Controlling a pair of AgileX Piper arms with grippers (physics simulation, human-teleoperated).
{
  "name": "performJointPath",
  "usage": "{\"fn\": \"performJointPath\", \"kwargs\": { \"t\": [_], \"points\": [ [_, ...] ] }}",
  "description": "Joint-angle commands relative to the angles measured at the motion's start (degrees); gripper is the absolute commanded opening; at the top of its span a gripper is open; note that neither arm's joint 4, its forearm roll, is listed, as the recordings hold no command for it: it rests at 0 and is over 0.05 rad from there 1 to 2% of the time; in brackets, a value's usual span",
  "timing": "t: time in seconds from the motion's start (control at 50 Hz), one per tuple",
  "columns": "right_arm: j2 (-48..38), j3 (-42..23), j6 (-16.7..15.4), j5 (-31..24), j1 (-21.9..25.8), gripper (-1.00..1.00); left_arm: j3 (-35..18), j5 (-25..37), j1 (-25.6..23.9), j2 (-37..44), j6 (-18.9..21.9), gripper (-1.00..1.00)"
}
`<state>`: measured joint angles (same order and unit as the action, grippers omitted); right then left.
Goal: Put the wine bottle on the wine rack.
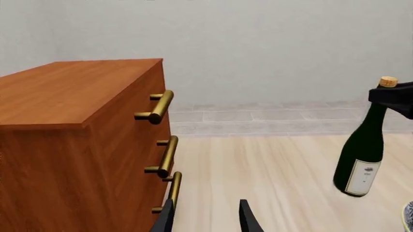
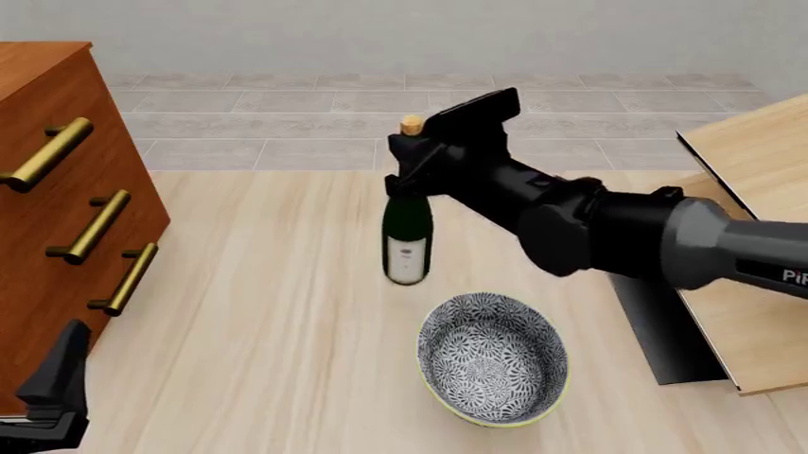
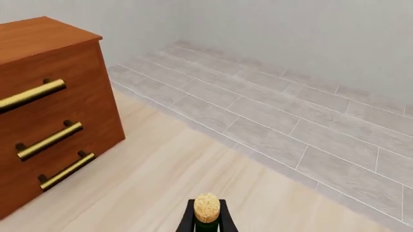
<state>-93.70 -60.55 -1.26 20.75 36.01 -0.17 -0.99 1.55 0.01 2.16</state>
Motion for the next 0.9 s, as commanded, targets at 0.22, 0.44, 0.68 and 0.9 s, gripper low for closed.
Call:
{"fn": "performJointPath", "kwargs": {
  "t": [0.22, 0.44, 0.68, 0.9],
  "points": [
    [6.82, -4.25, -1.19, -6.06, -1.83, -1.0, -0.02, -0.67, 0.08, 0.0, -0.9, 1.0],
    [7.68, -6.69, -4.35, -9.86, -5.52, -1.0, 0.06, -0.35, -0.02, 0.0, -1.03, 1.0],
    [10.48, -7.92, -5.85, -13.46, -8.57, -1.0, 0.06, -0.36, -0.42, 0.0, -1.3, 1.0],
    [15.05, -7.28, -5.12, -15.88, -10.32, -1.0, 0.1, -0.36, -0.84, 0.0, -1.52, 1.0]
  ]
}}
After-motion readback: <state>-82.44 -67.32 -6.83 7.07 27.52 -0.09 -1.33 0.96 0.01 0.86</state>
